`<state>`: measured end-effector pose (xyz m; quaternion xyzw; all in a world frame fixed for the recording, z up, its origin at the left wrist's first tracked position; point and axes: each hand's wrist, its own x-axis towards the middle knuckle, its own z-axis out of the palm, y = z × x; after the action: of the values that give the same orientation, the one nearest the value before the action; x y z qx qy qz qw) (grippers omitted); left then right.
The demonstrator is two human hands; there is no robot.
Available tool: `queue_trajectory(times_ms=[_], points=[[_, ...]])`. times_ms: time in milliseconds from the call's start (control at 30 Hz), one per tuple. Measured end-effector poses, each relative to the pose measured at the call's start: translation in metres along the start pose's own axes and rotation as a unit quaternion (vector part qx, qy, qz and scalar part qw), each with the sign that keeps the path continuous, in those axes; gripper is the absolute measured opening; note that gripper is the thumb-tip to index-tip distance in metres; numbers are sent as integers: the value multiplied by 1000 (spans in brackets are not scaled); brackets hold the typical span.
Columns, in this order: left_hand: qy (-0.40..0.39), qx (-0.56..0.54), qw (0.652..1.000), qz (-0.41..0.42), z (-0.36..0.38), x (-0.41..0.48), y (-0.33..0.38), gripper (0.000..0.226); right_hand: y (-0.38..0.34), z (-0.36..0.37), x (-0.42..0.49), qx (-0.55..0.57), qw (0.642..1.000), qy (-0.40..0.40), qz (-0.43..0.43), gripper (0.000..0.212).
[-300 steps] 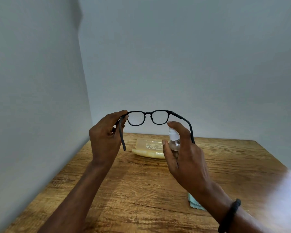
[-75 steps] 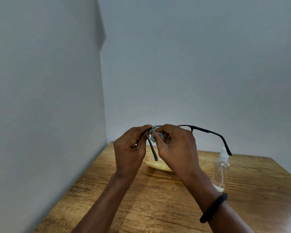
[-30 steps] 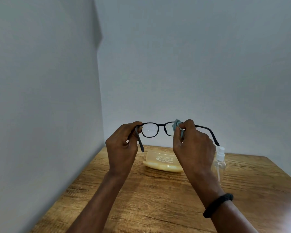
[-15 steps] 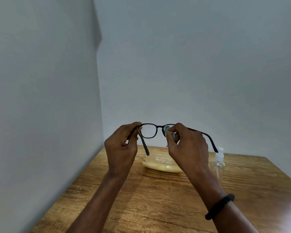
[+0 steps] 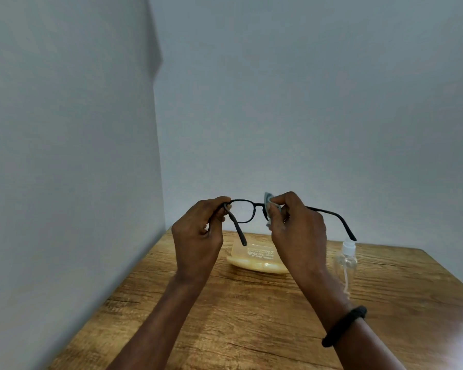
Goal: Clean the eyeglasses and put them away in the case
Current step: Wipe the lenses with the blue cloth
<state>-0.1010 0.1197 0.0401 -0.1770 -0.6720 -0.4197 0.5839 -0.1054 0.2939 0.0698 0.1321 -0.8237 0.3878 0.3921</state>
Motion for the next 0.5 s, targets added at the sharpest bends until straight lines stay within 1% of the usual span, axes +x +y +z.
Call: queue_trajectory(times_ms=[67, 167, 200, 233, 267, 300, 367, 400, 433, 500], points=[[14, 15, 1000, -7, 0, 1, 0, 24, 0, 2, -1, 6, 1000, -30, 4, 6], [25, 9, 999, -39, -1, 2, -1, 21, 2, 1, 0, 13, 999, -37, 35, 6], [24, 4, 999, -48, -1, 2, -2, 20, 2, 1, 0, 47, 997, -33, 48, 6], [21, 4, 998, -53, -1, 1, -3, 19, 0, 0, 0, 109, 992, -30, 64, 6], [18, 6, 998, -54, 0, 0, -3, 20, -3, -2, 1, 189, 978, -31, 84, 6], [14, 9, 999, -51, 0, 0, -3, 21, -7, -4, 2, 276, 955, -41, 105, 7], [7, 13, 999, -38, 1, -1, -1, 22, -13, -10, 3, 419, 895, -77, 133, 11], [3, 14, 999, -31, 2, -1, 0, 22, -15, -11, 2, 452, 876, -95, 138, 13], [-2, 13, 1000, -25, 3, -2, 1, 22, -16, -11, 1, 465, 867, -112, 138, 15], [-15, 12, 1000, -9, 5, -3, 2, 20, -19, -8, -3, 467, 863, -139, 135, 17]])
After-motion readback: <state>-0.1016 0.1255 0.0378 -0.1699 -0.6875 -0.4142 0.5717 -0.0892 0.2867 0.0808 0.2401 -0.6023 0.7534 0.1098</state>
